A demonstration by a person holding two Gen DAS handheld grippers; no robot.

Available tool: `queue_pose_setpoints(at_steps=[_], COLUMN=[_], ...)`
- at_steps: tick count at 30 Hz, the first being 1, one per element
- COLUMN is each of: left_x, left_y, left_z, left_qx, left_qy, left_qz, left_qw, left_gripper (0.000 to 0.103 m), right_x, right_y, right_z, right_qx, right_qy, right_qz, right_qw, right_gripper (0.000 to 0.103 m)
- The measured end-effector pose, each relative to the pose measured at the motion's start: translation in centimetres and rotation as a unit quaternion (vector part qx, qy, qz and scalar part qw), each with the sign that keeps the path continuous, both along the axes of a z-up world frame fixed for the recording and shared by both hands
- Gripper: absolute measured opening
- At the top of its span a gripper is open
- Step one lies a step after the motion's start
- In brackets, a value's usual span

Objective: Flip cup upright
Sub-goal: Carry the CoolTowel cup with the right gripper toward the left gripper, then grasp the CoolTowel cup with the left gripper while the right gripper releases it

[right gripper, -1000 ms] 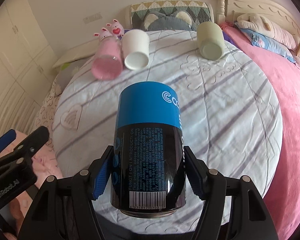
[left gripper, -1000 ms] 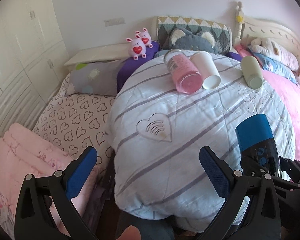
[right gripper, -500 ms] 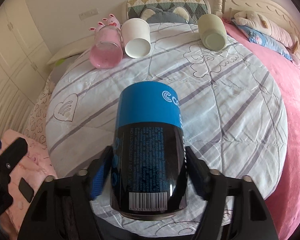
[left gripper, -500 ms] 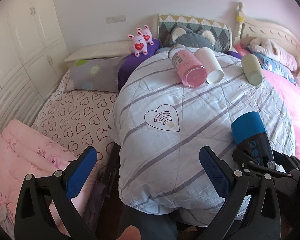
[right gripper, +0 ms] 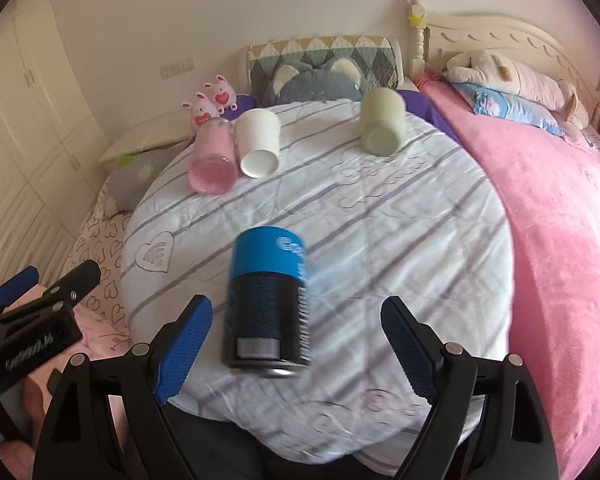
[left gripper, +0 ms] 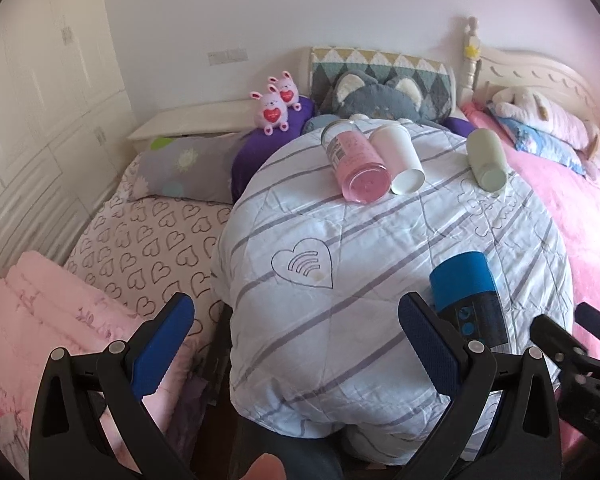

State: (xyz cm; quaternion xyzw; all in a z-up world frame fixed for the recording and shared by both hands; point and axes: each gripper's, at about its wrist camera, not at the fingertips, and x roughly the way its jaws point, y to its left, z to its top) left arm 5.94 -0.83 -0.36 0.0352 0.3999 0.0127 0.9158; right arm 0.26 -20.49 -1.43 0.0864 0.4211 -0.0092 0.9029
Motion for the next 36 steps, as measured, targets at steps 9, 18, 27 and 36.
queue_pose_setpoints(at_steps=[9, 18, 27, 36], left_x=[-1.1, -0.3, 1.8, 3.2], left_y=[-4.9, -9.5, -11.9, -13.3], left_z=[0.1, -1.5, -3.6, -5.1], left_qx=[0.044, 0.003, -0.032, -0.028], left_qy=[0.017, 0.058, 0.111, 0.133], left_qz=[0.044, 0.011, -0.006, -0.011], left_qw=[0.9979, 0.9982, 0.9933, 0.9907], left_gripper=[0.103, 0.103, 0.103, 0.103], right_x=[1.7, 1.4, -0.1, 1.2], right_y=[-3.8, -7.7, -11.3, -12.3], right_z=[-0.8, -1.2, -0.7, -1.9], right_qx=[0.028, 0.027, 0.026, 0.032], right_qy=[-0.003, -0.014, -0.024, -0.011], right_qz=[0.074, 0.053, 0.001, 0.001], right_qw=[0.997, 0.998, 0.999, 0.999], right_gripper=[0.088, 0.088, 0.088, 0.088])
